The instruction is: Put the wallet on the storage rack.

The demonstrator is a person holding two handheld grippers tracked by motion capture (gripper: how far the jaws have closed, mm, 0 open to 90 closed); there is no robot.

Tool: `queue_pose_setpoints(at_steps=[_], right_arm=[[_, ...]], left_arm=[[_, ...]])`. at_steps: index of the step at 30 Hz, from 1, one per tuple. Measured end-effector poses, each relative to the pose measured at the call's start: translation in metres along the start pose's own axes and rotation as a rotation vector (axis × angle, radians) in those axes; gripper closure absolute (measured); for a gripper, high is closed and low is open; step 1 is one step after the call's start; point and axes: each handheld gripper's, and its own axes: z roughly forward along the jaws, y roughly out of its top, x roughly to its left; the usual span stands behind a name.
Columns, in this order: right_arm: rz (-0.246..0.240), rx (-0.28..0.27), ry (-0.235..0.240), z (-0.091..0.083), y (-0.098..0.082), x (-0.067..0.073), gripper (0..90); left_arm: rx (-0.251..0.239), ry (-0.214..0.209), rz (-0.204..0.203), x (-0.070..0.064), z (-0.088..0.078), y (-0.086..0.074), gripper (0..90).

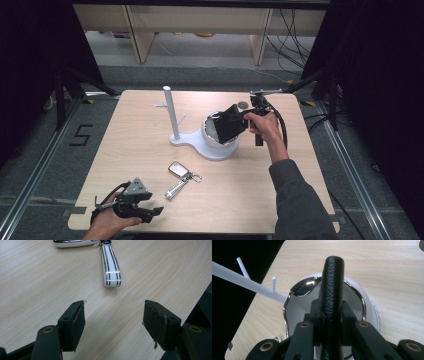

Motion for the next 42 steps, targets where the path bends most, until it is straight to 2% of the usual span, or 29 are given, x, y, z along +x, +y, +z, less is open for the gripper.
queue_pose_setpoints(at_steps=[2, 3, 5, 6, 7, 8, 13, 17, 21, 22, 24, 27, 28, 29, 31, 32, 33, 35, 39, 40, 41, 42], right_arm=[[0.039, 0.013, 0.007, 0.002, 0.0, 0.003, 77.3], [0.039, 0.013, 0.007, 0.002, 0.0, 0.003, 77.3], [-0.016, -0.005, 0.001, 0.007, -0.001, 0.0, 77.1], [0.022, 0.007, 0.004, 0.007, -0.002, 0.003, 77.1], [0.022, 0.007, 0.004, 0.007, -0.002, 0.003, 77.1], [-0.008, 0.004, -0.004, 0.009, -0.002, 0.002, 77.0], [-0.02, 0.011, 0.001, 0.017, -0.005, 0.0, 76.2], [-0.01, 0.008, 0.003, 0.018, -0.005, 0.001, 75.3], [0.01, 0.031, -0.008, 0.016, -0.005, 0.003, 71.6], [-0.03, 0.006, -0.02, 0.017, -0.004, 0.001, 69.4], [-0.047, 0.008, -0.023, 0.016, -0.003, -0.001, 66.4], [-0.067, 0.009, -0.041, 0.012, -0.002, 0.001, 62.6], [-0.04, 0.019, -0.045, 0.01, -0.002, 0.004, 60.6], [-0.063, 0.015, -0.064, 0.008, -0.001, 0.003, 58.3], [-0.067, 0.006, -0.075, 0.002, 0.001, 0.003, 56.0], [-0.019, 0.01, -0.075, -0.002, 0.001, 0.007, 55.7], [-0.066, -0.008, -0.081, -0.006, 0.002, 0.002, 54.6], [-0.037, -0.015, -0.077, -0.017, 0.002, 0.001, 51.5], [-0.061, -0.022, -0.092, -0.028, 0.001, -0.003, 50.1], [-0.019, -0.012, -0.08, -0.031, 0.0, -0.002, 49.9], [-0.064, -0.025, -0.089, -0.034, 0.0, -0.005, 48.7], [-0.067, -0.03, -0.099, -0.038, -0.001, -0.005, 47.8]], left_arm=[[0.001, 0.002, 0.0, 0.0, 0.0, 0.0, 33.5], [0.004, 0.002, 0.003, 0.001, 0.0, 0.0, 33.5], [0.002, -0.008, 0.001, 0.0, 0.0, 0.0, 33.6], [0.002, -0.006, 0.001, 0.0, 0.0, 0.0, 33.6], [0.003, -0.005, 0.003, 0.0, 0.0, 0.0, 33.6], [0.004, -0.004, 0.003, 0.0, 0.0, 0.0, 33.6], [0.015, -0.005, 0.001, 0.0, 0.0, -0.001, 33.6], [0.018, -0.008, 0.013, 0.0, 0.001, -0.001, 33.6], [0.013, -0.01, 0.01, 0.0, 0.002, -0.001, 33.6], [0.016, -0.01, 0.012, -0.001, 0.002, -0.001, 33.5], [0.01, -0.011, 0.005, -0.001, 0.002, -0.001, 33.5], [0.013, -0.007, 0.013, 0.0, 0.002, -0.001, 33.6], [0.013, -0.007, 0.013, 0.0, 0.001, -0.001, 33.6], [0.012, -0.006, 0.012, 0.0, 0.001, -0.001, 33.5], [0.012, -0.002, 0.003, 0.0, 0.0, -0.001, 33.5], [0.01, -0.002, 0.011, 0.0, 0.0, -0.001, 33.5], [0.009, -0.001, 0.008, 0.0, 0.0, -0.001, 33.5], [0.009, -0.002, 0.012, 0.001, 0.0, 0.0, 33.5], [0.013, 0.006, 0.01, 0.001, 0.001, 0.0, 33.5], [0.013, 0.002, 0.013, 0.001, 0.001, 0.0, 33.5], [0.012, 0.005, 0.014, 0.001, 0.001, 0.0, 33.5], [0.017, -0.002, 0.023, 0.001, 0.0, 0.0, 33.4]])
